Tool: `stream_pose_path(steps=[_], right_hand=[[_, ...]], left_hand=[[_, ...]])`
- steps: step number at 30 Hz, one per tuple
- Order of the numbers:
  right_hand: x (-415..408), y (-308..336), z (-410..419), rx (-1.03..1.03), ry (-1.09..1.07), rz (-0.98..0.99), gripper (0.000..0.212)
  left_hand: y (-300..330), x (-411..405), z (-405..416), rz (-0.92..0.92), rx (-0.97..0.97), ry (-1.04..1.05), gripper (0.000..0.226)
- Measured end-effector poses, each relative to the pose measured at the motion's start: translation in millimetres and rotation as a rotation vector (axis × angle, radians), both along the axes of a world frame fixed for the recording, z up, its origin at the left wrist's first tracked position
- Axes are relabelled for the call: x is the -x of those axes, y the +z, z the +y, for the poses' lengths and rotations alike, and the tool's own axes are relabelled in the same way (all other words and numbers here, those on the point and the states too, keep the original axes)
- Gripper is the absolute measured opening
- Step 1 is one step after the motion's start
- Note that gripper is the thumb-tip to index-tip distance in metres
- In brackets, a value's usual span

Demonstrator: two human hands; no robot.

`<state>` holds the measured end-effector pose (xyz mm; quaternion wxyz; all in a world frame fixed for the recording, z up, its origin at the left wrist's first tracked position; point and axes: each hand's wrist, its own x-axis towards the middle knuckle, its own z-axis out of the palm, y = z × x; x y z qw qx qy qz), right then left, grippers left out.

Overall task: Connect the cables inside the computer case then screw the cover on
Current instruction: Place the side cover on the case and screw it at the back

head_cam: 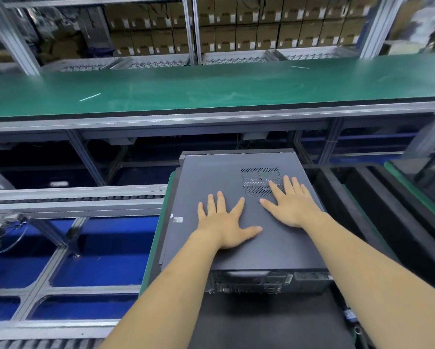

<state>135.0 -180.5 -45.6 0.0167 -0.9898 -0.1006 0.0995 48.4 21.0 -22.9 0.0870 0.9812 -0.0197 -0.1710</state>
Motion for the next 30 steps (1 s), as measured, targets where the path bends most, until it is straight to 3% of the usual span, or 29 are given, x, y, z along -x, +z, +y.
stream_pose_path(steps=[3, 6, 11, 16, 26, 30], right_hand=[[1.9, -0.1, -0.8, -0.019, -0.002, -0.009, 0.084], [7.5, -1.8, -0.9, -0.070, -0.004, -0.071, 0.083], [14.8, -0.1, -2.4, -0.078, 0.015, -0.068, 0.077], [12.2, 13.8, -2.3, -0.050, 0.040, 0.012, 0.075], [6.7, 10.3, -8.4, -0.049, 0.076, 0.102, 0.079], [11.5, 3.2, -9.5, -0.068, 0.073, 0.033, 0.078]], left_hand=[[5.2, 17.3, -7.5, 0.147, -0.018, -0.177, 0.133], [9.9, 31.8, -9.4, 0.149, -0.109, -0.312, 0.147], [18.8, 47.4, -14.9, -0.056, -0.184, -0.473, 0.116], [42.6, 55.7, -23.3, -0.113, -0.220, -0.537, 0.086], [39.1, 66.2, -35.6, -0.104, -0.263, -0.511, 0.074], [33.0, 58.6, -30.5, -0.098, -0.097, -0.460, 0.083]])
